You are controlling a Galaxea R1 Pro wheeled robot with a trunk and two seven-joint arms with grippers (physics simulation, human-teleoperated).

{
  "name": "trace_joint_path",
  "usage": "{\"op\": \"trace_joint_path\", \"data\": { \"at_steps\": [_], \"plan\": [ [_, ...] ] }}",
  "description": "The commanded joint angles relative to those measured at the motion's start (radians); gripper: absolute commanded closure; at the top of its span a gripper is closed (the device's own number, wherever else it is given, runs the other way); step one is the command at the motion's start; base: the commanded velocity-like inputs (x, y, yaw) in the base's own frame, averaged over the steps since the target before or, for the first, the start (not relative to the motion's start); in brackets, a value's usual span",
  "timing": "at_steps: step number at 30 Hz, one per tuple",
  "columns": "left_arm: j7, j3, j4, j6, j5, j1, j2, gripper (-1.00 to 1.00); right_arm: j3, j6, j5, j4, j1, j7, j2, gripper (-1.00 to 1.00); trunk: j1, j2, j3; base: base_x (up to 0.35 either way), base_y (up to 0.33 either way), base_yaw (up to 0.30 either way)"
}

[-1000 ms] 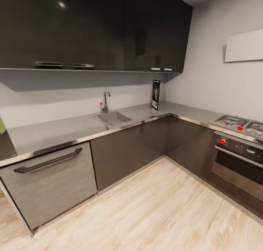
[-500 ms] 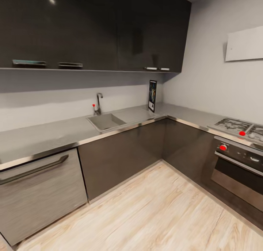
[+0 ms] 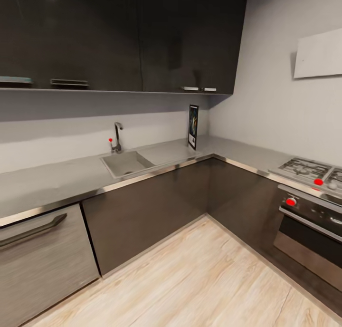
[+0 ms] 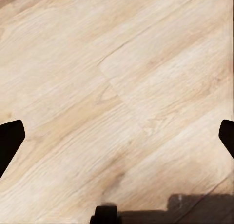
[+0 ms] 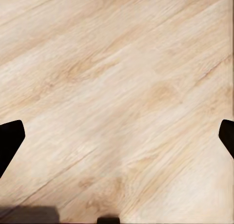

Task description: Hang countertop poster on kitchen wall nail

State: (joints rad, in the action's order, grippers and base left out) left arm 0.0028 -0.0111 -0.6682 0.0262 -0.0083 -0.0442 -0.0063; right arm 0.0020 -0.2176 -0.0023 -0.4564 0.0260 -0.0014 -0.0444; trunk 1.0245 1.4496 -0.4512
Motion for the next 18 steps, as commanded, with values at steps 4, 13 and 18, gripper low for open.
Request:
{"op": "trace_joint_path", "data": {
  "at_steps": [4, 13, 18],
  "plan": [
    [0.000, -0.001, 0.001, 0.001, -0.001, 0.000, 0.000, -1.00, 0.000, -0.003, -0.001, 0.001, 0.001, 0.000, 0.000, -1.00, 0.001, 0.000, -0.001, 0.280, -0.222, 0.000],
    [0.000, -0.001, 0.002, 0.001, -0.001, 0.000, 0.000, -1.00, 0.000, -0.003, 0.000, 0.001, 0.001, 0.000, 0.000, -1.00, 0.001, 0.000, -0.001, 0.279, -0.224, 0.000],
    [0.000, -0.001, 0.002, 0.001, -0.001, 0.000, 0.001, -1.00, 0.000, -0.003, 0.000, 0.001, 0.001, 0.000, 0.001, -1.00, 0.001, 0.000, -0.001, 0.279, -0.224, 0.000]
  ]
}}
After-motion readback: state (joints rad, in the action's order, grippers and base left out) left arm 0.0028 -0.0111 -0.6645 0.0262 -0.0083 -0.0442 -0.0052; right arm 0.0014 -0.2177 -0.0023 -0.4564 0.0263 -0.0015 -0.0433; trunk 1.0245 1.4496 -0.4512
